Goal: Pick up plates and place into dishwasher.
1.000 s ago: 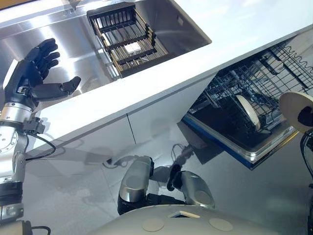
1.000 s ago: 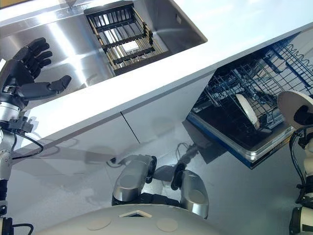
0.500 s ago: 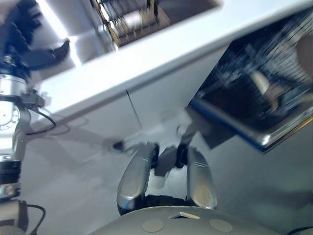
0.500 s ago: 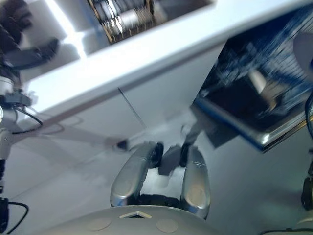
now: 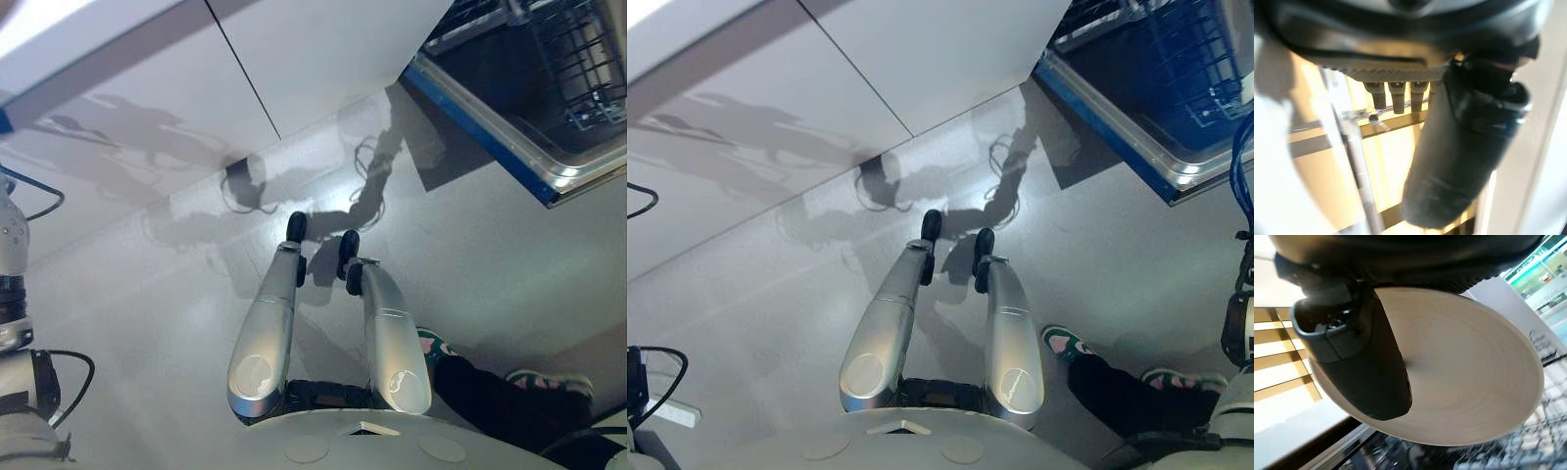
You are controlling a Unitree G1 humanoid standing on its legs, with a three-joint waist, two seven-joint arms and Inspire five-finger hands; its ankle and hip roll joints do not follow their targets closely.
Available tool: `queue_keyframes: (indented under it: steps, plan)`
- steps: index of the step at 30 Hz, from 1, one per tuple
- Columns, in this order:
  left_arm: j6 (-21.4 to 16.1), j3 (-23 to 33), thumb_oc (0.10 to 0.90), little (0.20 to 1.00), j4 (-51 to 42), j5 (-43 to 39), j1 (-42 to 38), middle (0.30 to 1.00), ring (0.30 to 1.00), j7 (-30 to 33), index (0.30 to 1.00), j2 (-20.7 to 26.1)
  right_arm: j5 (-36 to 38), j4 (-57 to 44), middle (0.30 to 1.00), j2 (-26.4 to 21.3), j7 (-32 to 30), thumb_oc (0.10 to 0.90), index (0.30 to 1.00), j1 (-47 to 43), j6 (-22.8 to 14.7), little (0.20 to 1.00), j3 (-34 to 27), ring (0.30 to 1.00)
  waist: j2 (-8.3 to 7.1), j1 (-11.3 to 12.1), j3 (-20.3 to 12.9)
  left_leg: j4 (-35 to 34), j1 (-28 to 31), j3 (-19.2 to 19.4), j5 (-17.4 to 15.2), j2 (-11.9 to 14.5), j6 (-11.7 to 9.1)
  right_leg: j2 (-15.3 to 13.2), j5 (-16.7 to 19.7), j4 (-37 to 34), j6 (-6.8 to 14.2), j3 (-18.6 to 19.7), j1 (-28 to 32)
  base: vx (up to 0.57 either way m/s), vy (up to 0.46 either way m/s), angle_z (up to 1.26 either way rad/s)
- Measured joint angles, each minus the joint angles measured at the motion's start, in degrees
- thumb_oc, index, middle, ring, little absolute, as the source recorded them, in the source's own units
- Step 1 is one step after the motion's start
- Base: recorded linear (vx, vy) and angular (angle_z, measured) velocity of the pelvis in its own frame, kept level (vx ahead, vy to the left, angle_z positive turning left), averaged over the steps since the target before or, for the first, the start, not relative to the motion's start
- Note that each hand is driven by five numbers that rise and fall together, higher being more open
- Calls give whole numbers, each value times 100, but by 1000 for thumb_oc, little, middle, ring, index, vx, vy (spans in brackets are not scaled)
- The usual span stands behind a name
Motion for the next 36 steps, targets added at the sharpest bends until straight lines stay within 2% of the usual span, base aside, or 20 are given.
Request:
queue_keyframes:
  steps: [5,9,12,15,23,25,26,28,33,36]
  plan:
    - [356,-97,800,900,87,3,274,900,900,-273,900,-331,-153,383,300,17,549,100,300,632,-427,200,-192,300,16,-27,11,-420,944,15,48,-4,99,-15,103,-564,14,-38,998,102,102,2]
    - [427,-98,800,900,233,8,447,900,900,-423,900,-601,-233,392,300,60,820,100,300,1054,-750,200,-648,300,13,-25,9,-802,1569,28,65,-12,141,-35,140,-947,51,-58,1618,50,64,-2]
    - [509,-95,800,900,390,20,653,900,900,-527,900,-683,-215,385,300,160,1082,100,300,1296,-855,200,-993,300,3,-28,2,-1131,2103,45,80,-10,162,-48,173,-1275,62,-81,2130,12,90,-4]
    - [481,-79,800,900,468,160,788,900,900,-527,900,-848,-208,384,300,396,1271,100,300,1497,-885,200,-1296,300,-6,-1,-11,-1378,2510,70,94,-10,176,-89,193,-1484,63,-233,2498,-25,53,-7]
    - [629,0,800,900,497,473,945,900,900,-530,900,-1201,-203,130,300,1291,1937,100,300,2036,-893,200,-1454,300,-15,9,-139,-1971,3361,106,160,-14,198,-109,261,-1995,91,-345,3265,-57,63,-5]
    - [723,23,800,900,500,467,1005,900,900,-530,900,-1378,-196,80,300,1479,2042,100,300,2167,-892,200,-1456,300,-16,20,-379,-2063,3360,152,169,-15,212,-114,269,-2060,100,-343,3239,-57,45,-10]
    - [788,32,800,900,554,465,1090,900,900,-528,900,-1591,-196,19,300,1724,2103,100,300,2323,-892,200,-1451,300,-23,20,-695,-2175,3359,169,187,-14,230,-114,290,-2168,116,-345,3234,-78,51,-9]
    - [860,31,800,900,596,457,1223,900,900,-530,900,-1786,-205,-20,300,1874,2238,100,300,2518,-889,200,-1411,300,-21,4,-1034,-2302,3405,185,199,-27,250,-119,337,-2335,158,-341,3285,-90,50,-8]
    - [1229,176,800,900,757,228,1453,900,900,-599,900,-1992,-233,-279,300,2013,2309,100,300,2777,-781,200,-1254,300,-28,2,-1432,-2629,3716,388,222,-17,283,-104,565,-2816,218,-333,3570,-69,53,-24]
    - [1385,172,800,900,762,245,1484,900,900,-628,900,-2005,-312,-378,300,2014,2304,100,300,2824,-718,200,-1252,300,-49,-8,-1517,-2766,3846,485,248,-20,324,-111,615,-2903,237,-336,3648,-95,72,-16]
